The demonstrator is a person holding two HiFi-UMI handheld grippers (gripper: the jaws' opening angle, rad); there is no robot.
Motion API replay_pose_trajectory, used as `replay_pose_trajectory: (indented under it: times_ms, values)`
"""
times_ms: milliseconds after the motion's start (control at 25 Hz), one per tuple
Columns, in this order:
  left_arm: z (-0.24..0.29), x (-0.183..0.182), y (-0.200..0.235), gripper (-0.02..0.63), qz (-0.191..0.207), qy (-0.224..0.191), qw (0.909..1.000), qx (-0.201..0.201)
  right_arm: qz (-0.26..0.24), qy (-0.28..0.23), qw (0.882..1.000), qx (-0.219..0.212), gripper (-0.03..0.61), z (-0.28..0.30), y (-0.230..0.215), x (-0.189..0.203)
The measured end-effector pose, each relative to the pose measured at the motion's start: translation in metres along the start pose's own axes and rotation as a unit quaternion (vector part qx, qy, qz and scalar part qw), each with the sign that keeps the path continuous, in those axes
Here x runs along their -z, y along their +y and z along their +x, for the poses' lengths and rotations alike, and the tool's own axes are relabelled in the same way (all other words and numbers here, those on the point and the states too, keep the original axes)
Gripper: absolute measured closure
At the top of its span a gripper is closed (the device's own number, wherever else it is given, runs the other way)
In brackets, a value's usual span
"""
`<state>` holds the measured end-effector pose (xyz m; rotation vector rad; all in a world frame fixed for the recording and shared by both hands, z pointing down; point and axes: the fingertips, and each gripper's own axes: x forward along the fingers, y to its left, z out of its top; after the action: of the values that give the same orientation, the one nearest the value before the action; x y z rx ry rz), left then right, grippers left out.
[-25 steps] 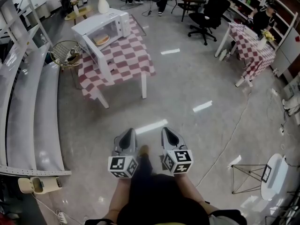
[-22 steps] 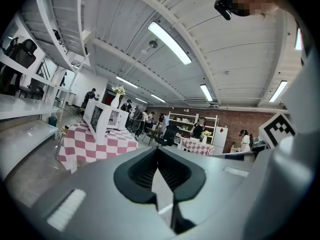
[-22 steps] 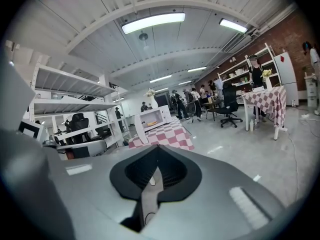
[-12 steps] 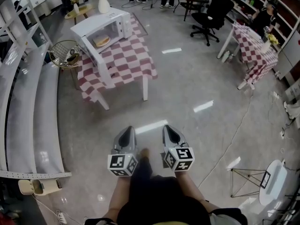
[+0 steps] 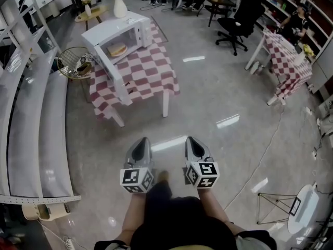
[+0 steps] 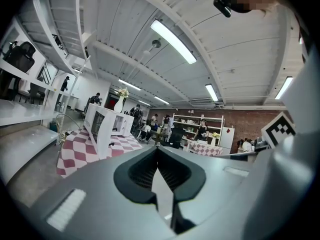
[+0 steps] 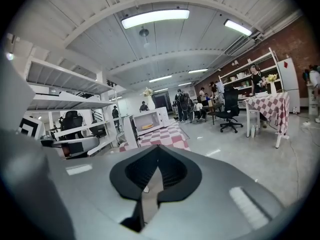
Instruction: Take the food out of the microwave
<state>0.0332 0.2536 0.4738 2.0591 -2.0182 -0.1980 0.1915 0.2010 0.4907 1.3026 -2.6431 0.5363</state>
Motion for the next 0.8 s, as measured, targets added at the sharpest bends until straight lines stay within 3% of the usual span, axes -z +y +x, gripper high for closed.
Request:
replay_pose_trajectory:
  times_ms: [520,800]
  values:
    - [0.056,-0.021,0.034,0.606,0.0,-0.004,0.9998,0.02,0.006,-0.009,1.0,0.019,0.578,0.054,-0.004,-0.023]
    - [0.079,-0.024,0.049,0.606,0.026,0.001,0.9993,0.027,0.012,-0.012,0.999,0.028,0.578,0.079,-0.006,-0.026]
